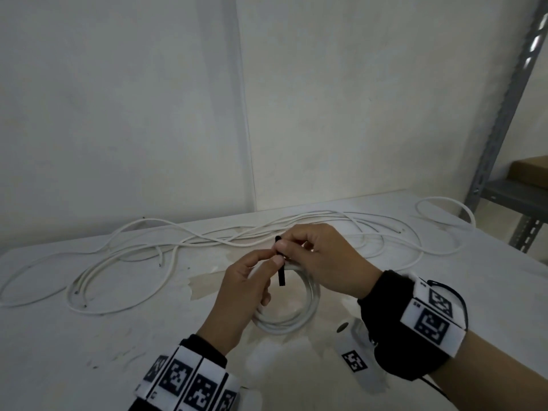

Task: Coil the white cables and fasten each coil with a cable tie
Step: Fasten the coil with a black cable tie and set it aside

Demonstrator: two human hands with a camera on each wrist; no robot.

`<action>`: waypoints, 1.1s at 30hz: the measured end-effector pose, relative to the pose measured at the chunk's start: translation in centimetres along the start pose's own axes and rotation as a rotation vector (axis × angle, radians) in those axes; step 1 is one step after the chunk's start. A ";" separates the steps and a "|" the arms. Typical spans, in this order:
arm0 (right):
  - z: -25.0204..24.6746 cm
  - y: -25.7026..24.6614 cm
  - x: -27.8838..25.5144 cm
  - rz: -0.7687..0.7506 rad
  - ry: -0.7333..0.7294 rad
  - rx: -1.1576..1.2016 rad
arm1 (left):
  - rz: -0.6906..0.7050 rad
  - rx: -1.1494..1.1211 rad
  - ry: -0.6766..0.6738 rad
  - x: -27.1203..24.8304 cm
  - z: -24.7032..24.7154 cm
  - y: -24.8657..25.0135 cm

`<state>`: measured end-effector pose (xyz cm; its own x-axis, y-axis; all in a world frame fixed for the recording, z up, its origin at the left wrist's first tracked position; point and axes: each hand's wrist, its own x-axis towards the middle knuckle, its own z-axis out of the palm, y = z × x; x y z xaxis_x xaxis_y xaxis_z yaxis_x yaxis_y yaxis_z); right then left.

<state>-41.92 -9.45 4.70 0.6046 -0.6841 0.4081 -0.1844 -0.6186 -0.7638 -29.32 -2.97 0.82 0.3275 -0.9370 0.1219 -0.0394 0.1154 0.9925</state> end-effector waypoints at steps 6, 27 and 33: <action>-0.4 -0.3 0.6 0.040 0.136 0.100 | -0.022 0.029 -0.019 -0.7 0.8 -0.2; -0.3 0.2 0.0 0.021 0.277 0.036 | 0.044 0.056 -0.020 -0.2 1.6 0.5; -0.7 -0.2 0.4 0.045 0.293 0.070 | 0.050 0.101 -0.051 -0.1 1.7 1.0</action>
<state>-42.19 -9.94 5.38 0.3459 -0.7988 0.4922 -0.1461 -0.5641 -0.8127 -31.03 -3.32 1.83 0.2744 -0.9468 0.1682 -0.1498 0.1306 0.9800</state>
